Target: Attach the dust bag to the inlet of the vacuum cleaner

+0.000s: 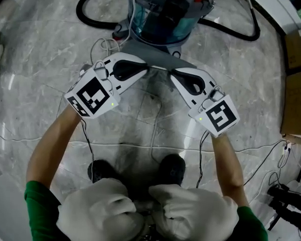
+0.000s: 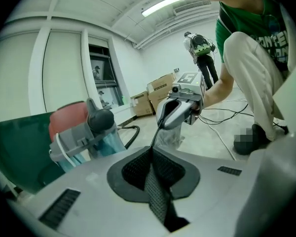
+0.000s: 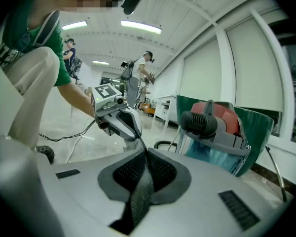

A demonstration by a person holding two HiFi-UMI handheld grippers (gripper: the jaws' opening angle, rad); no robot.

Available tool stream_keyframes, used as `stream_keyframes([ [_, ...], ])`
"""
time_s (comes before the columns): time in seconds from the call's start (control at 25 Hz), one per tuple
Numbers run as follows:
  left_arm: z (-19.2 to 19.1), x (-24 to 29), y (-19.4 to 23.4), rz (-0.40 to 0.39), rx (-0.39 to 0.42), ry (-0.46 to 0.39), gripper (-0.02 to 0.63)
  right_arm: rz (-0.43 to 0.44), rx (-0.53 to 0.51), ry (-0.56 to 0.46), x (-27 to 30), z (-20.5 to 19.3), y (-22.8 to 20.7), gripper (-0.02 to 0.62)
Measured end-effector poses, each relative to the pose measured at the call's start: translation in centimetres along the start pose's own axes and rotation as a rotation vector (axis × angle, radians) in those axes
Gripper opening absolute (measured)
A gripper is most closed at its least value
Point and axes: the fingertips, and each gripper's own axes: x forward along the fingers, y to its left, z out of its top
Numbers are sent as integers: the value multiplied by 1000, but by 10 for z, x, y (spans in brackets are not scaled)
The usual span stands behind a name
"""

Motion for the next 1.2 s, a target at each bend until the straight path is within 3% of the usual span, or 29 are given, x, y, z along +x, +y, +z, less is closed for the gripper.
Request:
stream_keyframes([
  [0.2,44,-20,31,70,71,-34,18,-43,-44,-59,-7,48,-16,23],
  [0.4,63,-35,44,107,89,-36,20,-57,-62,-74,-9,71,-20,21],
  [0.76,64,-29,54,105,114,-21,20,-73,-62,-73,-7,71,-34,21],
  [1.2,66,-14,101,144,126,19,20,-108,-38,-64,10,75,-79,23],
])
